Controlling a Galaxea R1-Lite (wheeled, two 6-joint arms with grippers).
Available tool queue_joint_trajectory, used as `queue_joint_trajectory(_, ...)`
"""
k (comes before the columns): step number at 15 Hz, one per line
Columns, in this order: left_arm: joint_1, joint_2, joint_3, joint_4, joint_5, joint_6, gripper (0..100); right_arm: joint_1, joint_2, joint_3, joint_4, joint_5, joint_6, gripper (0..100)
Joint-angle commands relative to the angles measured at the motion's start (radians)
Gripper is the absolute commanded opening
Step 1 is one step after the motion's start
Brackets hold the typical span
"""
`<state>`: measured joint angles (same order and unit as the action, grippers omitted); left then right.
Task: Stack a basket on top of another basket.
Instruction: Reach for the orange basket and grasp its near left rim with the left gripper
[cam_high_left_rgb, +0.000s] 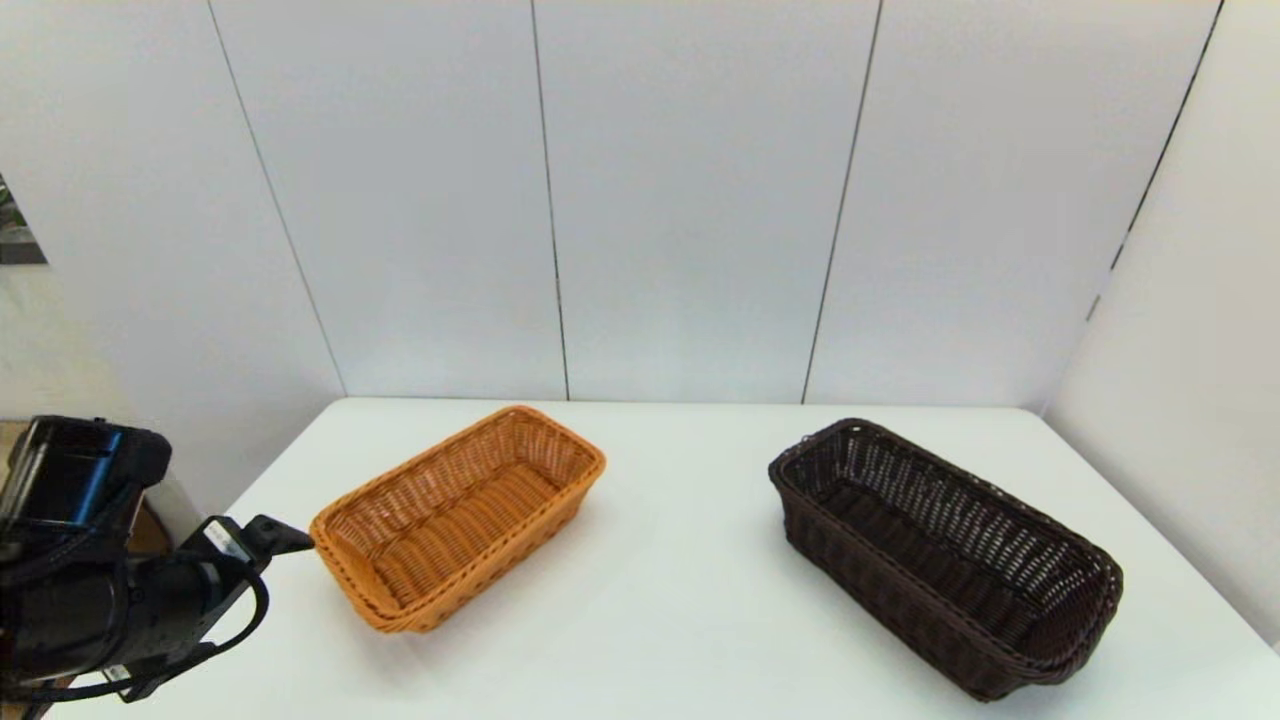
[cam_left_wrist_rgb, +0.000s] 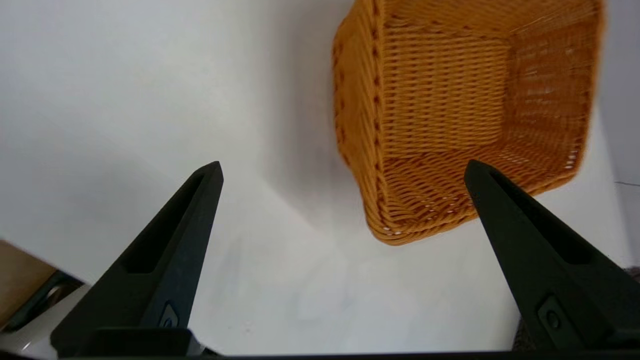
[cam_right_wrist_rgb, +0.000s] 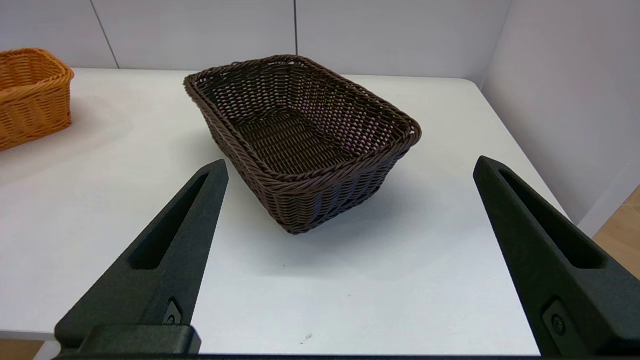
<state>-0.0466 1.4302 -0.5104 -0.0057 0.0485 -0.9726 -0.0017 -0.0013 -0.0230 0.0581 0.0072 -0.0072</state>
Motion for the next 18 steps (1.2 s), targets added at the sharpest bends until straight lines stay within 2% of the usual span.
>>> queue_joint_trajectory(1, -0.013, 0.082, -0.097, 0.099, 0.001, -0.006, 100, 0.000, 0.001, 0.000, 0.000, 0.000, 0.000, 100)
queue_joint_trajectory(7, -0.013, 0.223, -0.218, 0.208, -0.007, -0.020, 100, 0.000, 0.001, 0.000, 0.000, 0.000, 0.000, 100)
queue_joint_trajectory(18, -0.016, 0.480, -0.339, 0.205, -0.016, -0.055, 100, 0.000, 0.001, 0.000, 0.000, 0.000, 0.000, 100)
